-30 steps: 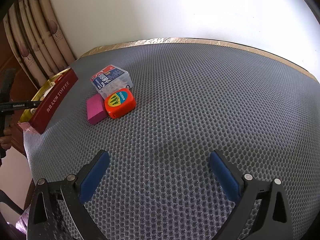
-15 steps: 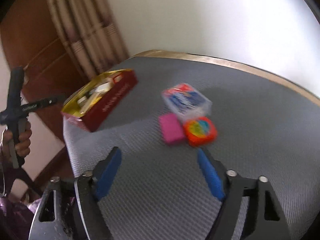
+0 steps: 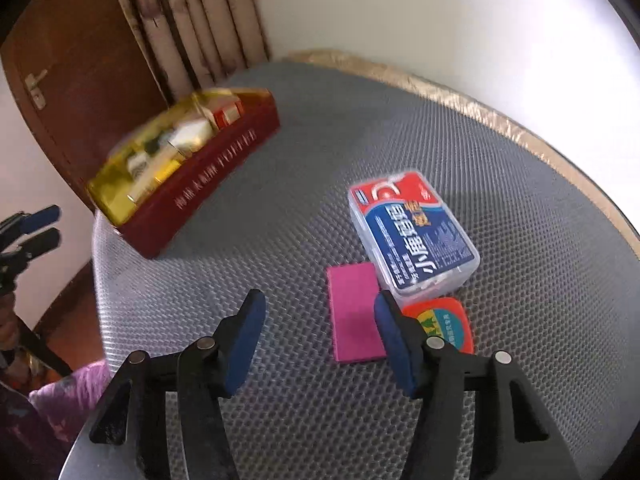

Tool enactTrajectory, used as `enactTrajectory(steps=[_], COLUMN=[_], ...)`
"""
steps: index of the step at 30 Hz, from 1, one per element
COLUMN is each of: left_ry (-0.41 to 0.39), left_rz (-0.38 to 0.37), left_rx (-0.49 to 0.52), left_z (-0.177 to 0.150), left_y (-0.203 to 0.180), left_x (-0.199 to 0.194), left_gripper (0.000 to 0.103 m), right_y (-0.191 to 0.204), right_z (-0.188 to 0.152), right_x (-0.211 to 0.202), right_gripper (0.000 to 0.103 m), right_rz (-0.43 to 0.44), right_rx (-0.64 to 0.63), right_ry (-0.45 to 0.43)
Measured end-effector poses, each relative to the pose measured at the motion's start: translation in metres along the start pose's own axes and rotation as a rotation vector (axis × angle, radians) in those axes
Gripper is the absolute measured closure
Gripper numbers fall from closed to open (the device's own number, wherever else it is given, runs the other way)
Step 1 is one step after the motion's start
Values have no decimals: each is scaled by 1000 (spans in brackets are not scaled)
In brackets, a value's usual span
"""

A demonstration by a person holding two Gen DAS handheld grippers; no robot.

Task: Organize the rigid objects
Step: 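Grasp the pink block with the right gripper and release it into the tin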

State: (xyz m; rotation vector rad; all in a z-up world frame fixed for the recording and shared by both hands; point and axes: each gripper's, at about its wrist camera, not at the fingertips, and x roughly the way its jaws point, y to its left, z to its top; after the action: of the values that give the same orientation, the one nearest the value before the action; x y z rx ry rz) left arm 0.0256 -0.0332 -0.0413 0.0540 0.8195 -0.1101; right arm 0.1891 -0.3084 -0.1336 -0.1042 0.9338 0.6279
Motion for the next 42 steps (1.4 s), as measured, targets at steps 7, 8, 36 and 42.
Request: enactTrajectory(steps=[7, 8, 36, 42], left_ry=[32, 30, 53, 64], left_rz=[0, 3, -38, -82], left_rx=[-17, -17, -191, -228], left_z=[-3, -3, -14, -15], left_y=[3, 3, 58, 62], left_x=[6, 6, -5, -5], left_gripper=[49, 49, 47, 47], right_y=[-5, -3, 144, 148], right_z=[3, 5, 96, 91], right_x=[26, 29, 51, 72], right_gripper=[51, 62, 76, 76], right_rz=[-12, -20, 305, 252], right_rx=[-22, -32, 79, 68], right_ry=[117, 128, 40, 68])
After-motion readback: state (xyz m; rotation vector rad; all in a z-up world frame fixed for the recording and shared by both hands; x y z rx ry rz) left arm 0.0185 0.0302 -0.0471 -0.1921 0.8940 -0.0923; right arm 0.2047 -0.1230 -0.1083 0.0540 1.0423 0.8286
